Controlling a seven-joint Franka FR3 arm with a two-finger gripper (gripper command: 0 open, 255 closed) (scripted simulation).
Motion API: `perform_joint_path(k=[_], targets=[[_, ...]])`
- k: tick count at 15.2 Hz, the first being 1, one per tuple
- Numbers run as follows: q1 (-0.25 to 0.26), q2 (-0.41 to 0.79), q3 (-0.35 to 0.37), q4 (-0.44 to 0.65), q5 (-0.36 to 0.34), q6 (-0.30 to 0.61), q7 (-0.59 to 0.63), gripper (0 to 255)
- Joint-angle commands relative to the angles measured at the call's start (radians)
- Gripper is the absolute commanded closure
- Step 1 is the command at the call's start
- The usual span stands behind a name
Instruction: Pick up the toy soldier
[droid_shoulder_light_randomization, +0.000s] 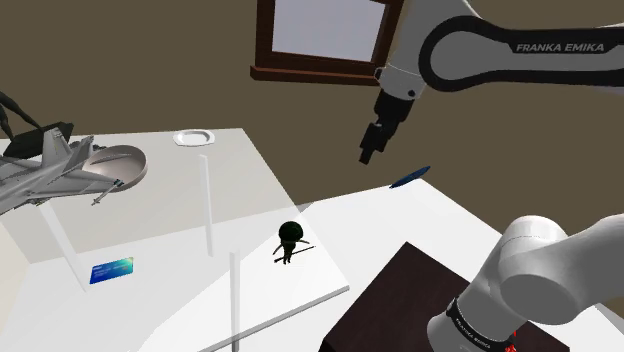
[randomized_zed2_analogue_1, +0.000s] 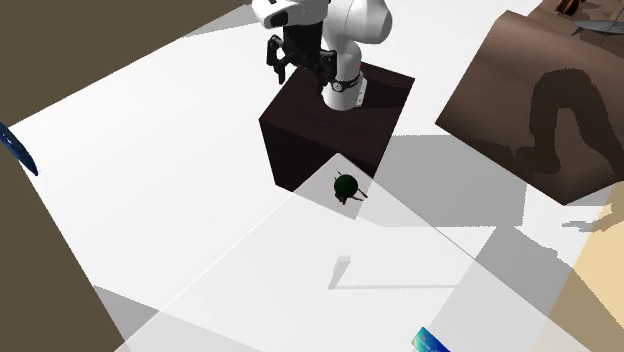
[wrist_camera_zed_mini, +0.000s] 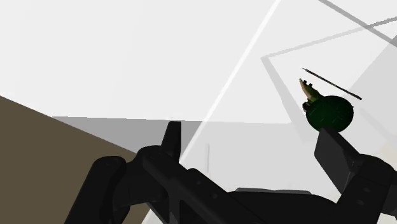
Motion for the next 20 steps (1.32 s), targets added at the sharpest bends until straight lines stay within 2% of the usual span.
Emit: perform_joint_path(k=[1, 10, 20], targets=[[0.018, 0.04, 0.024, -0.023, 0.026, 0.061, 0.028, 0], [0.08, 0.27, 0.088, -0.054, 0.111, 0.321, 0.085, 0], [0.139, 0.574, 0.153, 0.021, 0.176, 0.558, 0.13, 0]])
